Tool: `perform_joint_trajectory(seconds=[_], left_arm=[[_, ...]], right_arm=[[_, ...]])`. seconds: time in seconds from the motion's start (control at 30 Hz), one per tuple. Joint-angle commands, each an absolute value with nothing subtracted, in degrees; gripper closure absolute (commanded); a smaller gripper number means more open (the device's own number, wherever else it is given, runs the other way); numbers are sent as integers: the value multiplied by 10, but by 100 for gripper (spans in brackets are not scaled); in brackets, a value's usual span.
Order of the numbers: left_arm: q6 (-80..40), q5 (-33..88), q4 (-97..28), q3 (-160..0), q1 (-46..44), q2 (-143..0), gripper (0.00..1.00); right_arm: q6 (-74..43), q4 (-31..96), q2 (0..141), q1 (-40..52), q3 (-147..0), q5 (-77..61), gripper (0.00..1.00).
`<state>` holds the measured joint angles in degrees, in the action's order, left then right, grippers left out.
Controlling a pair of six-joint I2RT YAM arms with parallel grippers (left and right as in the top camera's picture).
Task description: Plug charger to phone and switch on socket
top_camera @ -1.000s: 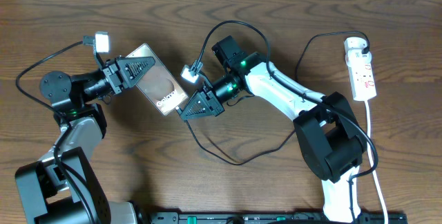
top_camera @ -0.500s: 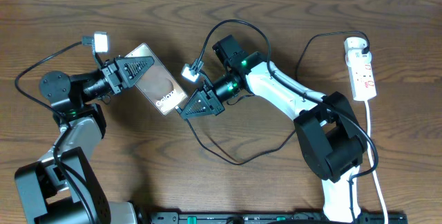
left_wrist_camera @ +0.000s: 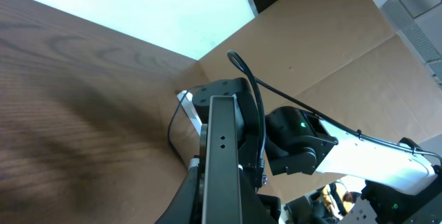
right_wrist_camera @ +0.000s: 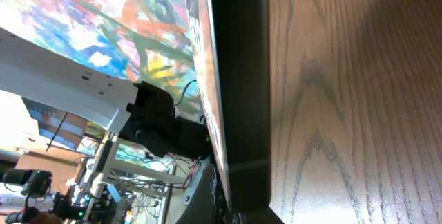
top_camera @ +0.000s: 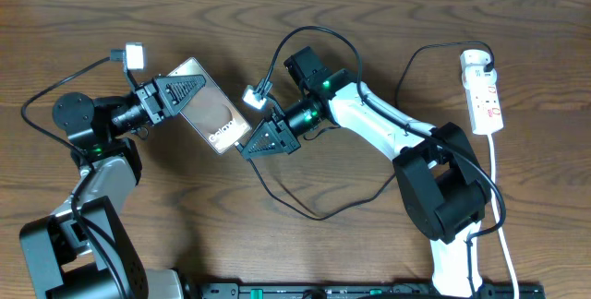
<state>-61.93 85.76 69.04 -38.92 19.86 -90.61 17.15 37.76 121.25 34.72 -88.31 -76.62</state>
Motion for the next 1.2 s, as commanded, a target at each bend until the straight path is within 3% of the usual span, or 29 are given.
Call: perform_joint_trajectory(seconds=[0.0, 0.67, 0.87, 1.17], left_arm=[[-637, 900, 690, -383, 192, -899, 93], [-644, 900, 691, -383, 195, -899, 93], [-641, 891, 691, -383, 226, -899, 93], [-641, 900, 691, -383, 281, -899, 93]], right_arm=[[172, 366, 1210, 341, -889, -799, 99], [167, 368, 1210, 341, -889, -790, 99], [74, 373, 1210, 341, -889, -653, 99], [-134, 446, 1210, 341, -889, -256, 99]])
